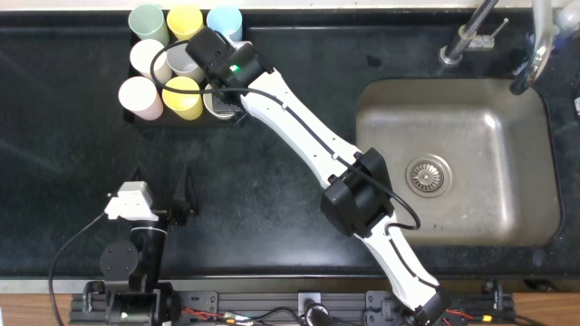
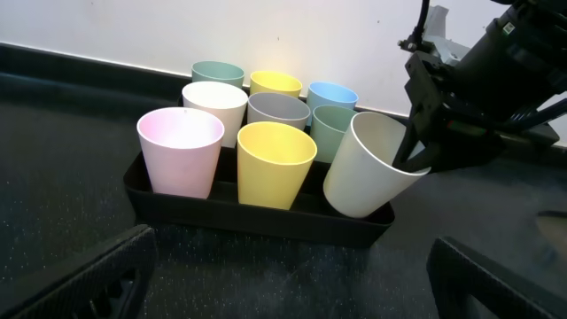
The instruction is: Store Cups
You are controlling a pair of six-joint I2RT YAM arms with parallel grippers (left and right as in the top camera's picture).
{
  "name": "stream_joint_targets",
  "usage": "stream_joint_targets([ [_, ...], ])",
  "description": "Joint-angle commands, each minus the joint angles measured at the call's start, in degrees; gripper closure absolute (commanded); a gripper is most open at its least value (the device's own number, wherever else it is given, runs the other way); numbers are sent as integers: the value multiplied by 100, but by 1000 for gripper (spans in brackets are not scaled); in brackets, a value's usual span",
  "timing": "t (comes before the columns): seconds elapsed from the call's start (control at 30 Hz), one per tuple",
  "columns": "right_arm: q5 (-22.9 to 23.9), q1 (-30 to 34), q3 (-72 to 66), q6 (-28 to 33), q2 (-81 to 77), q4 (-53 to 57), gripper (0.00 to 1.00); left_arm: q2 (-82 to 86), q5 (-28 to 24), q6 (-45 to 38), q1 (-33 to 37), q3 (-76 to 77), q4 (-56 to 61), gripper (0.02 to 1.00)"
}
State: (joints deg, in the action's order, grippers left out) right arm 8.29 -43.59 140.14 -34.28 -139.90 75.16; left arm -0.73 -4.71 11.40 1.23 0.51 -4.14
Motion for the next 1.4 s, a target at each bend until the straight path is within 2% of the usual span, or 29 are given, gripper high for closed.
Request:
stream_joint_targets([
  [0.03, -9, -20, 22, 142, -142, -7, 956, 57, 7, -109, 37, -4, -28, 18],
  [1.3, 11, -9, -125, 173, -234, 74, 954, 57, 7, -109, 37, -4, -28, 18],
  [1.37, 11, -11, -125, 170, -234, 81, 739, 57, 7, -109, 37, -4, -28, 18],
  [1.4, 11, -11, -125, 170, -234, 83, 529, 57, 7, -109, 37, -4, -28, 18],
])
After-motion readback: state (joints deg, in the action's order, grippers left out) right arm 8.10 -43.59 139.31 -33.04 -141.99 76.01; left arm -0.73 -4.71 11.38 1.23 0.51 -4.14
